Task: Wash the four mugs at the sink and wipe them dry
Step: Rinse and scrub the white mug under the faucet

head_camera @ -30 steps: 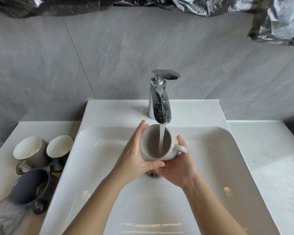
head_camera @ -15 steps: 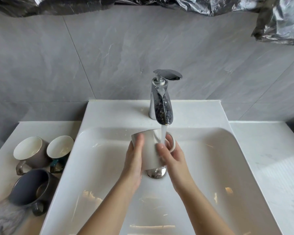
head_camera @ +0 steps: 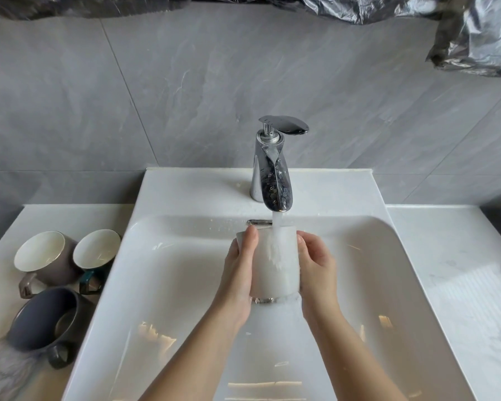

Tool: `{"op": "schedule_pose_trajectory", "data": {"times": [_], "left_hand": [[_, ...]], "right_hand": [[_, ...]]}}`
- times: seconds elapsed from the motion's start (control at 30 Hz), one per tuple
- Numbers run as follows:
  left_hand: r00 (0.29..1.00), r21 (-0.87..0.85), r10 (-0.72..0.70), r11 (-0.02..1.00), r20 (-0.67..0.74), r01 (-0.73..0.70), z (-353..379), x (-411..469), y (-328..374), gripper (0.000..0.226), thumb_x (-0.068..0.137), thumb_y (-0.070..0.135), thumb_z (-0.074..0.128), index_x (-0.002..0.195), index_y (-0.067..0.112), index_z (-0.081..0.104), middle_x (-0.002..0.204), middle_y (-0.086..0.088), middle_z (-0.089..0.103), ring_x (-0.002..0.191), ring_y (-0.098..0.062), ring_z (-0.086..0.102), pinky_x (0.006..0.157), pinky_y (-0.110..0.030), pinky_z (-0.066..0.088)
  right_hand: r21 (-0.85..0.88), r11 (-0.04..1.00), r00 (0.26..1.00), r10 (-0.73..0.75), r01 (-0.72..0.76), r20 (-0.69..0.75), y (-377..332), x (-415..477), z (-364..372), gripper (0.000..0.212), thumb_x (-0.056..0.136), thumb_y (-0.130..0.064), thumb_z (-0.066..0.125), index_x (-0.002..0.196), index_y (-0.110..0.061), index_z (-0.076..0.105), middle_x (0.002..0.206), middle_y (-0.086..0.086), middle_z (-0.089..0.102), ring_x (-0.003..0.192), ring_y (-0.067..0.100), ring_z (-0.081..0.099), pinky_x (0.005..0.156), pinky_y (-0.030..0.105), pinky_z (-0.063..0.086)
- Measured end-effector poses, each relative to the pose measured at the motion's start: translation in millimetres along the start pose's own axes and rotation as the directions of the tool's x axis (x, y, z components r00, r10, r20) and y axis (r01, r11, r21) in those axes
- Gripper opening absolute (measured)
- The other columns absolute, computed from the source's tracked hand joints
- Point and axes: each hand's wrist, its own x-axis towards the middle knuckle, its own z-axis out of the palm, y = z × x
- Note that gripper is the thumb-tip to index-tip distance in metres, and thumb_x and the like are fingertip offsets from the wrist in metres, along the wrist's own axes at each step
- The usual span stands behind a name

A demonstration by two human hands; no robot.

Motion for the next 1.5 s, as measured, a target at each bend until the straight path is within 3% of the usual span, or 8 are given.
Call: {"op": "schedule_pose_trajectory", "data": {"times": [0.17, 0.33, 0.63, 0.77, 0.93, 1.17, 1.3, 1.5], "left_hand": [[0.97, 0.222, 0.184, 0.964, -0.158, -0.147, 6.1, 1.2, -1.1, 0.047, 0.091, 0.066, 0.038, 0.104, 0.027, 0.062, 0.105, 0.009, 0.069, 0.099, -0.009, 0.064, 0.085, -0.026, 0.049], [0.983, 0.219, 0.016, 0.974, 0.184, -0.057, -6.0, 0.2, 10.7, 0.057, 0.08, 0.073, 0.052, 0.115, 0.03, 0.063, 0.109, 0.015, 0.071, 0.101, 0.001, 0.065, 0.089, -0.029, 0.05], [0.943, 0.609, 0.314, 0.771, -0.111, -0.184, 16.9, -5.8, 8.7, 0.039, 0.103, 0.039, 0.023, 0.109, 0.022, 0.058, 0.117, -0.004, 0.064, 0.113, -0.026, 0.054, 0.084, -0.03, 0.037], [0.975, 0.511, 0.222, 0.841, -0.028, -0.177, 19.9, -15.3, 7.4, 0.031, 0.093, 0.056, 0.031, 0.091, 0.032, 0.051, 0.091, 0.012, 0.059, 0.093, -0.017, 0.057, 0.078, -0.032, 0.045], [0.993, 0.11, -0.089, 0.989, -0.08, 0.098, 10.6, 0.3, 8.9, 0.077, 0.073, 0.087, 0.033, 0.108, 0.027, 0.067, 0.106, -0.003, 0.072, 0.092, -0.021, 0.068, 0.084, -0.038, 0.055], [0.949, -0.014, -0.144, 0.989, -0.279, 0.146, 10.8, 4.3, -0.8, 0.06, 0.099, 0.058, 0.026, 0.092, 0.017, 0.068, 0.101, -0.01, 0.072, 0.09, -0.026, 0.066, 0.075, -0.032, 0.049], [0.932, -0.241, -0.344, 0.92, -0.113, 0.31, 7.2, -2.3, 10.0, 0.075, 0.092, 0.069, 0.028, 0.091, 0.007, 0.071, 0.081, -0.019, 0.073, 0.077, -0.032, 0.068, 0.075, -0.038, 0.051], [0.98, -0.093, -0.15, 0.986, -0.132, 0.139, -13.2, 0.6, 11.9, 0.058, 0.095, 0.051, 0.034, 0.083, 0.006, 0.068, 0.081, -0.018, 0.071, 0.083, -0.033, 0.064, 0.08, -0.039, 0.046]], "right_hand": [[-0.12, 0.993, 0.99, 0.035, -0.018, 0.138, -3.0, -3.9, -0.7, 0.042, 0.102, -0.046, 0.041, 0.088, -0.022, 0.072, 0.076, -0.01, 0.072, 0.073, 0.009, 0.064, 0.07, 0.032, 0.046], [0.163, 0.914, 0.853, 0.268, -0.372, 0.448, -18.0, -8.3, -1.9, 0.073, 0.101, -0.058, 0.013, 0.116, -0.015, 0.069, 0.114, 0.007, 0.074, 0.108, 0.018, 0.069, 0.094, 0.037, 0.052], [0.1, 0.908, 0.911, 0.395, -0.406, 0.117, -16.2, -10.0, 5.5, 0.059, 0.102, -0.058, 0.026, 0.1, -0.018, 0.069, 0.093, 0.002, 0.077, 0.092, 0.018, 0.072, 0.084, 0.037, 0.054], [0.168, 0.895, 0.908, 0.39, -0.412, 0.151, -18.4, -11.0, 1.0, 0.058, 0.104, -0.053, 0.025, 0.096, -0.017, 0.069, 0.076, -0.002, 0.076, 0.071, 0.011, 0.072, 0.067, 0.032, 0.049], [0.138, 0.926, 0.925, 0.321, -0.352, 0.206, -16.0, -13.1, -2.3, 0.049, 0.105, -0.042, 0.035, 0.118, -0.004, 0.062, 0.113, 0.008, 0.072, 0.116, 0.033, 0.062, 0.107, 0.049, 0.044], [-0.006, 0.994, 0.928, 0.105, -0.11, 0.357, -28.3, -8.2, -22.9, 0.052, 0.088, -0.054, 0.06, 0.125, -0.018, 0.062, 0.115, 0.0, 0.073, 0.104, 0.004, 0.067, 0.09, 0.023, 0.052], [-0.203, 0.976, 0.966, -0.023, 0.078, 0.258, -25.9, -10.1, -12.4, 0.067, 0.066, -0.048, 0.074, 0.128, -0.025, 0.059, 0.092, -0.001, 0.058, 0.085, 0.008, 0.055, 0.078, 0.014, 0.044], [-0.347, 0.938, 0.834, 0.194, -0.004, 0.516, -30.9, 2.3, -25.0, 0.06, 0.053, -0.049, 0.089, 0.09, -0.018, 0.053, 0.077, -0.007, 0.045, 0.068, 0.007, 0.043, 0.067, 0.022, 0.037]]}}
